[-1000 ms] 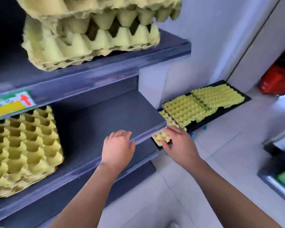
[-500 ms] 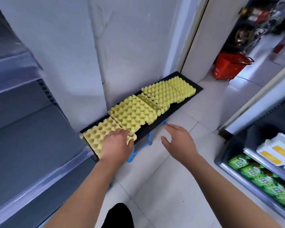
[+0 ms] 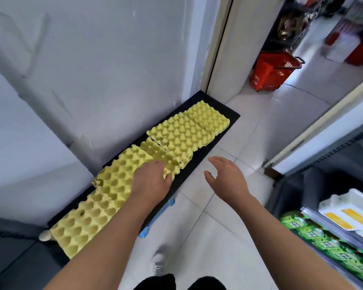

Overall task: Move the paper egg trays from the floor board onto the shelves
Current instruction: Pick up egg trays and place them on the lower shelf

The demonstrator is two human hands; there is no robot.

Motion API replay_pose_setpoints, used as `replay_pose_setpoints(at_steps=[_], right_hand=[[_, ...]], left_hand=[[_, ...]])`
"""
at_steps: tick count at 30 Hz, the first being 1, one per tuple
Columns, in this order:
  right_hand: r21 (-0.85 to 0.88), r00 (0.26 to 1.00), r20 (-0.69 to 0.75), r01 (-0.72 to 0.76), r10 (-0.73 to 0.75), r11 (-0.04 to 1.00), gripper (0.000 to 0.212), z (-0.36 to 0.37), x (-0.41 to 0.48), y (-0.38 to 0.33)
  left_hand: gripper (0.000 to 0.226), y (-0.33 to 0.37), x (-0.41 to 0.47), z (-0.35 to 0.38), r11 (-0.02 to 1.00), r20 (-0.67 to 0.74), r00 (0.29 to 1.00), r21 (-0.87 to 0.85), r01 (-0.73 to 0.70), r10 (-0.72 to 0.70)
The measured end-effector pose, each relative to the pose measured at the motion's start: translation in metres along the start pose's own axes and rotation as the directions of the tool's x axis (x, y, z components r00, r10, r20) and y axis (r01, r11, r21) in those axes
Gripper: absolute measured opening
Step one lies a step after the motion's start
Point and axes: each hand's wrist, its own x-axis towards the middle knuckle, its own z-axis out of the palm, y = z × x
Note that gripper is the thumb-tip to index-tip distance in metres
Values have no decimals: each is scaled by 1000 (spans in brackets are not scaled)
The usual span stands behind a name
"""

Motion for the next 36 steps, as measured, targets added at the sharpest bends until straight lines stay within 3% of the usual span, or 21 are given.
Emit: replay_pose_setpoints(at_steps=[7,13,20,25,31,36], right_hand=[[19,996,77,-41,40,999,49,8,105,61],[43,981,181,66,-73,997,48,27,206,121],[37,914,363,179,-180,983,52,81,314,180],[41,862,472,190,-187,981,57,134,368,201],[-4,807,579,147,-118,989,75,194,412,215],[-96,728,684,163,-54,982,98,239,437,225]], left_hand=[[40,29,109,35,997,94,994,-47,55,-50],[48,57,196,83,966,142,963,-86,243,-230],[51,65,267,152,829,217,840,-168,533,-497],[61,45,292,203,733,305,727,-119,670,-615],[85,20,314,258,610,451,598,-138,780,-662],[92,8,330,291,543,512,532,-143,827,-675]])
